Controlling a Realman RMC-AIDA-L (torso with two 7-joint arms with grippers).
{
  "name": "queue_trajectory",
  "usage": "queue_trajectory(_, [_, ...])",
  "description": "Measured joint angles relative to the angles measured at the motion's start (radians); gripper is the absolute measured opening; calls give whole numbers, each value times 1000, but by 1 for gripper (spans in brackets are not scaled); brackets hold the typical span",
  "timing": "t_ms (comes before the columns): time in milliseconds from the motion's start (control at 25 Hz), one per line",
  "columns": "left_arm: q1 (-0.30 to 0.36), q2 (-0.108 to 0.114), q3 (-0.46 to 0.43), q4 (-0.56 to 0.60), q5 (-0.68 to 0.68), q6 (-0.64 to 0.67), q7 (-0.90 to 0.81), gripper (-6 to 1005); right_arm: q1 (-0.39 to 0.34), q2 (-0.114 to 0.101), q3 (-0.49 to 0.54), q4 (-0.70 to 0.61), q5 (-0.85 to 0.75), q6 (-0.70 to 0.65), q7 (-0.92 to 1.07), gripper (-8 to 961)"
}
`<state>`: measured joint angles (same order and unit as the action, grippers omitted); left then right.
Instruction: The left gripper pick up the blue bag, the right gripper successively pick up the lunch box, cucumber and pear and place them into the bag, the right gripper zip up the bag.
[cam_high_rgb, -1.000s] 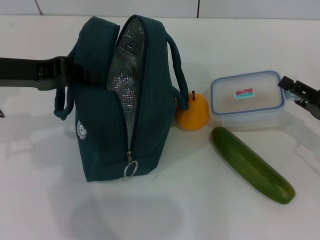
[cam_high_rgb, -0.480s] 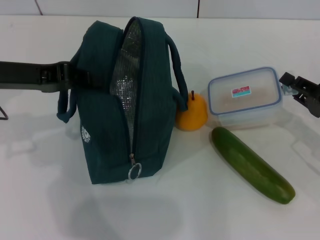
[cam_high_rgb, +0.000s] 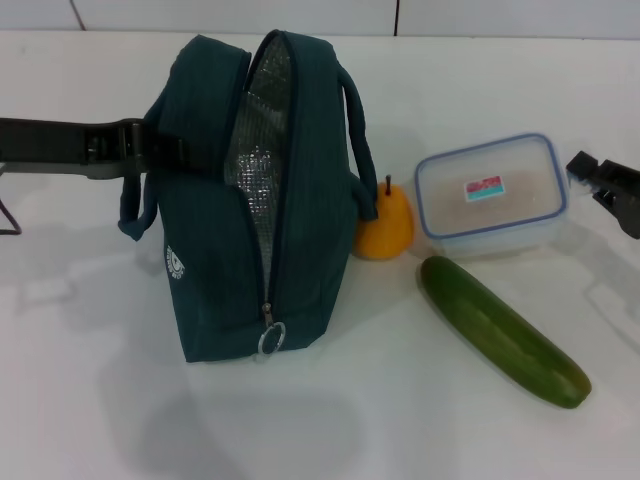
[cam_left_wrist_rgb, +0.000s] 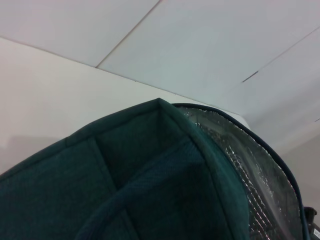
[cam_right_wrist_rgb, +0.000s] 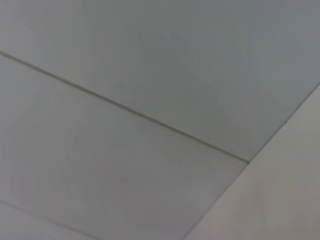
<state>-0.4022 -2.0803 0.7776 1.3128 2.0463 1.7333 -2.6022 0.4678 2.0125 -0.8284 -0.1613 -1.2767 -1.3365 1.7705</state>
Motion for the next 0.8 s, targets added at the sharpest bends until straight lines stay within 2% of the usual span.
queue_trajectory(280, [-2,2,0,-10,0,0,0,31,-9,0,0,4,38,-16,27,89])
queue_trajectory(800, [3,0,3,-11,-23,5,1,31,-60,-3,2,13,131,-152,81,98])
